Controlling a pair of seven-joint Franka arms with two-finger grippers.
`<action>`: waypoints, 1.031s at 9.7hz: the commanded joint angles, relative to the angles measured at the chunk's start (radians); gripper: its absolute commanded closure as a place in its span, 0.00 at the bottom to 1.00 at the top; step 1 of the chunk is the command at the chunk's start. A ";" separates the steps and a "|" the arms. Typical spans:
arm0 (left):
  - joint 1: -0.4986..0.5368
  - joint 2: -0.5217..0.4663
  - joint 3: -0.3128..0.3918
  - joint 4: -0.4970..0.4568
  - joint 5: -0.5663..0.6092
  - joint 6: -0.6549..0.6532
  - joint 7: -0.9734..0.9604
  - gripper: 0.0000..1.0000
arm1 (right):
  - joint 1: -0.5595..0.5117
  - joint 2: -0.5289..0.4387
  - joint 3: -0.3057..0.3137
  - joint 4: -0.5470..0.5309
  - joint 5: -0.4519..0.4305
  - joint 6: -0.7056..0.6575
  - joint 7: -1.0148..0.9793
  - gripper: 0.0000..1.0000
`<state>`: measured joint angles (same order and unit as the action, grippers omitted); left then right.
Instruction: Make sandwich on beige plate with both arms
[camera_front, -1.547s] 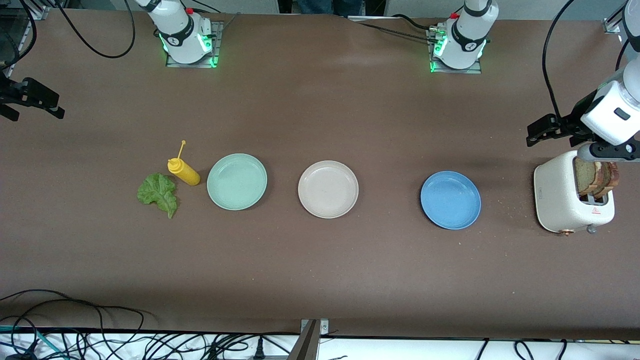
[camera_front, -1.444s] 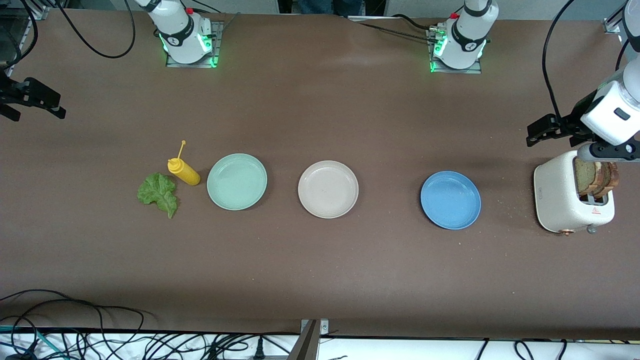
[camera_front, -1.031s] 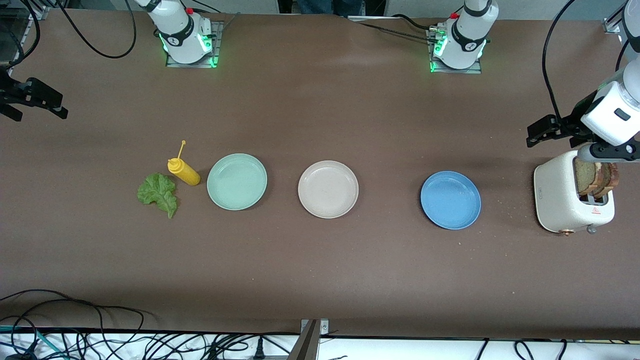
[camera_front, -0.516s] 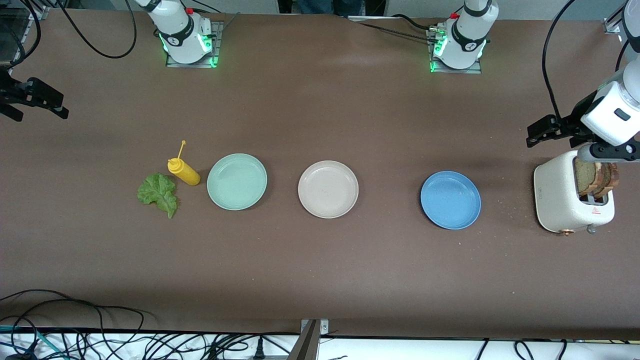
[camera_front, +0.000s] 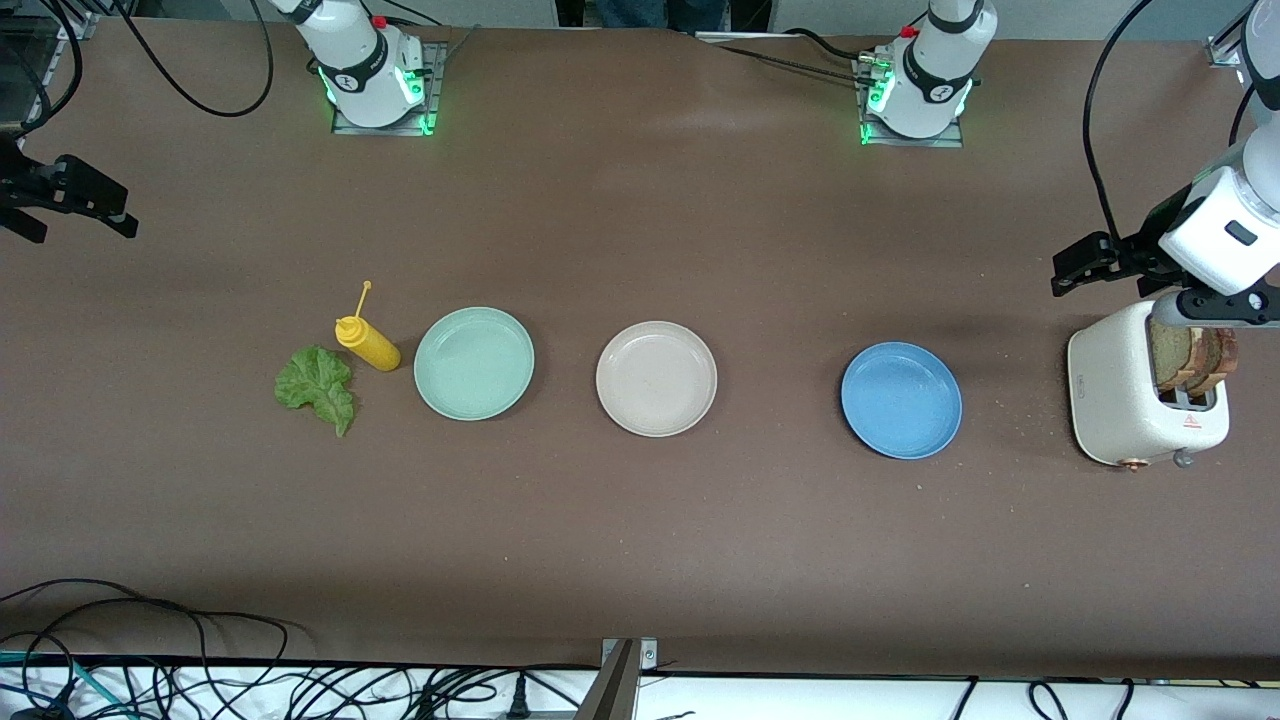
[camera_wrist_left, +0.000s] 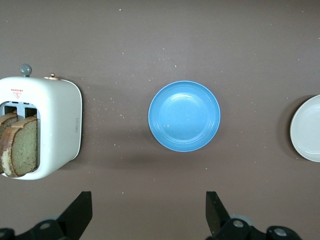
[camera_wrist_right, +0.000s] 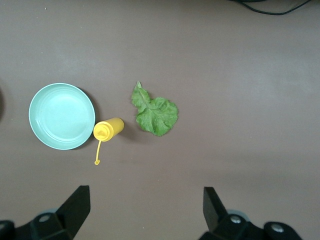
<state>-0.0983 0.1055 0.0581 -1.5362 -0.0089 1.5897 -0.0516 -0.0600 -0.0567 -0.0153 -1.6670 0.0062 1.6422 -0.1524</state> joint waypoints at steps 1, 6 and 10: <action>0.000 0.006 0.000 0.013 0.009 0.006 0.018 0.00 | 0.002 0.014 0.004 0.032 -0.002 -0.022 0.014 0.00; 0.003 0.008 0.000 0.013 0.009 0.016 0.018 0.00 | 0.002 0.014 0.003 0.032 0.000 -0.022 0.016 0.00; 0.000 0.008 0.000 0.013 0.009 0.016 0.018 0.00 | 0.002 0.014 0.003 0.032 0.000 -0.022 0.016 0.00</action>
<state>-0.0979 0.1082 0.0590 -1.5362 -0.0089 1.6044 -0.0516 -0.0600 -0.0566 -0.0147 -1.6669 0.0062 1.6415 -0.1523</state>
